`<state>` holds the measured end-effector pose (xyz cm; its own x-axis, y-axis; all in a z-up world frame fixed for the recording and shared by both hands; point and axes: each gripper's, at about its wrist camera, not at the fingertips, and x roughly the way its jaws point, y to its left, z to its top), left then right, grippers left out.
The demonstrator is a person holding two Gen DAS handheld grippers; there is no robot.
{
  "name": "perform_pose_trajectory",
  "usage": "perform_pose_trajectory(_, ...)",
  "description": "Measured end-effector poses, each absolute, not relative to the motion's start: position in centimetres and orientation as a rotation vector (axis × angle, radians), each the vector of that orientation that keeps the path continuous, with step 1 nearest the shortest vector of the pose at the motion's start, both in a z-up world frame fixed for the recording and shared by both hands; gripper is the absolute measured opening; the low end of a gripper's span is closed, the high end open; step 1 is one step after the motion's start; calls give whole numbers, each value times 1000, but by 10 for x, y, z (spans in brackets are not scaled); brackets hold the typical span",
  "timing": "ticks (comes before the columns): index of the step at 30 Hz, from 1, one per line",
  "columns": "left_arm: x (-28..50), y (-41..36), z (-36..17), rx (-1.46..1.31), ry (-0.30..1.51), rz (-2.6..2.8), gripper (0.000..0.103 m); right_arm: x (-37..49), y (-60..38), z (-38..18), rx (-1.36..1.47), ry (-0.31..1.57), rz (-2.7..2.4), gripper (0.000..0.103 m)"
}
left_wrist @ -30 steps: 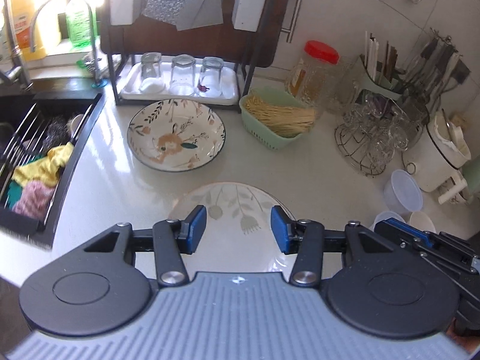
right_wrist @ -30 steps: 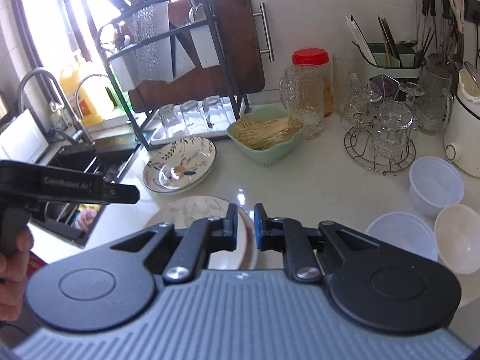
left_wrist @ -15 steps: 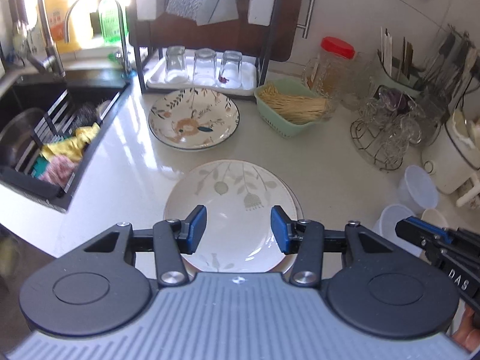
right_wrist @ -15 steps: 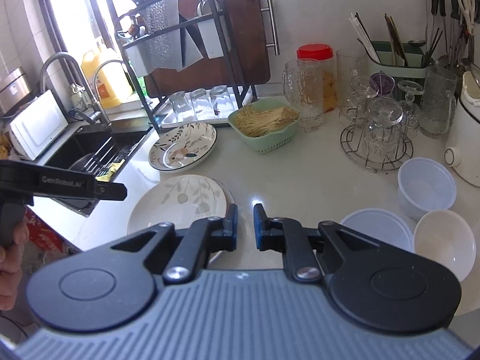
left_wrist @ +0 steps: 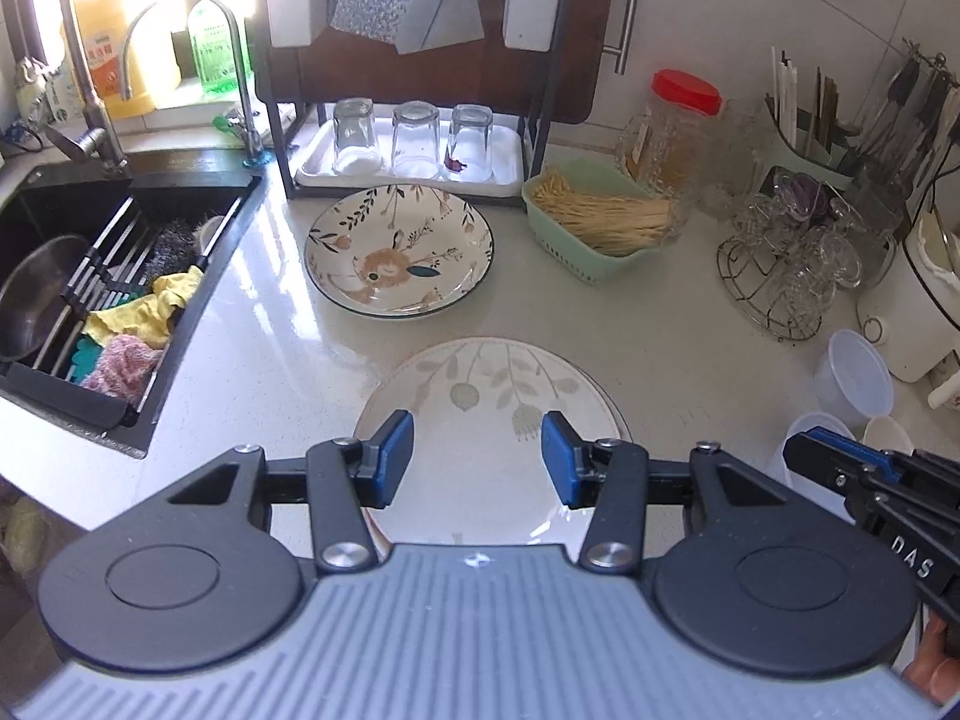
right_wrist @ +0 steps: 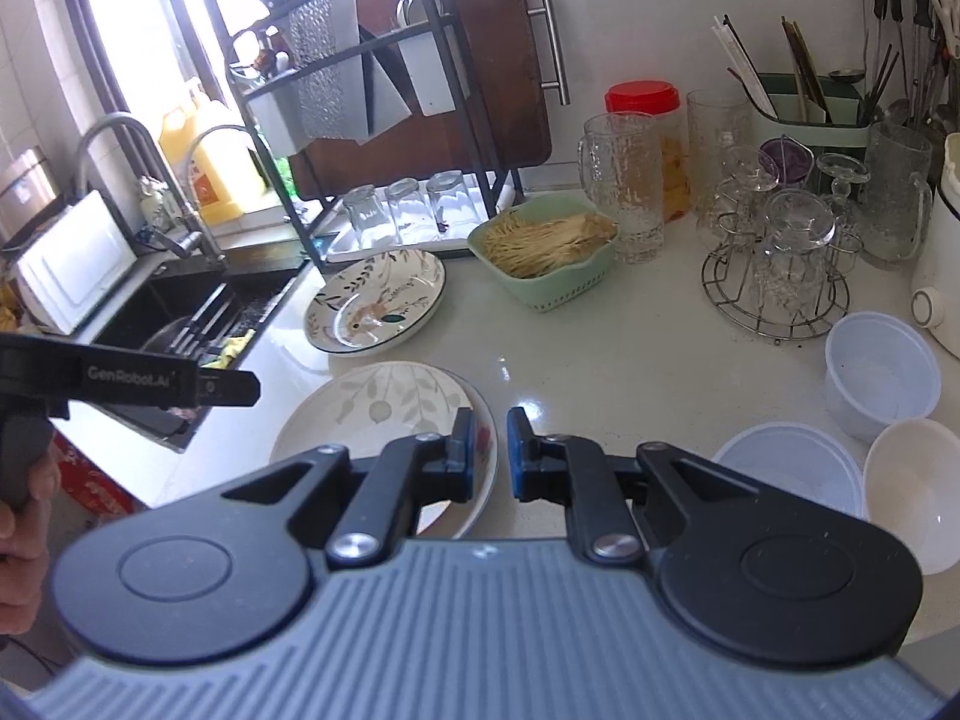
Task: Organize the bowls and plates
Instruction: 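Release the leaf-pattern plate and move the right tool toward the deer plate, then grasp the rim of the deer-pattern plate with the right tool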
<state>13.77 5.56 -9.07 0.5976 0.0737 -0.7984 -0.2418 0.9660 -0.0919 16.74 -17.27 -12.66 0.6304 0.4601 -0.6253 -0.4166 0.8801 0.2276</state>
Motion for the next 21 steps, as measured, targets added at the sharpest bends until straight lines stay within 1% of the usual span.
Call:
perform_pose_trajectory(11,171,130,-103,-223,922,151,53,192,-111,-129,113,771,453,14)
perform_pose_trajectory(21,198,202,-134,-283,952,84,53,209,-52,-132,114,818,354,14)
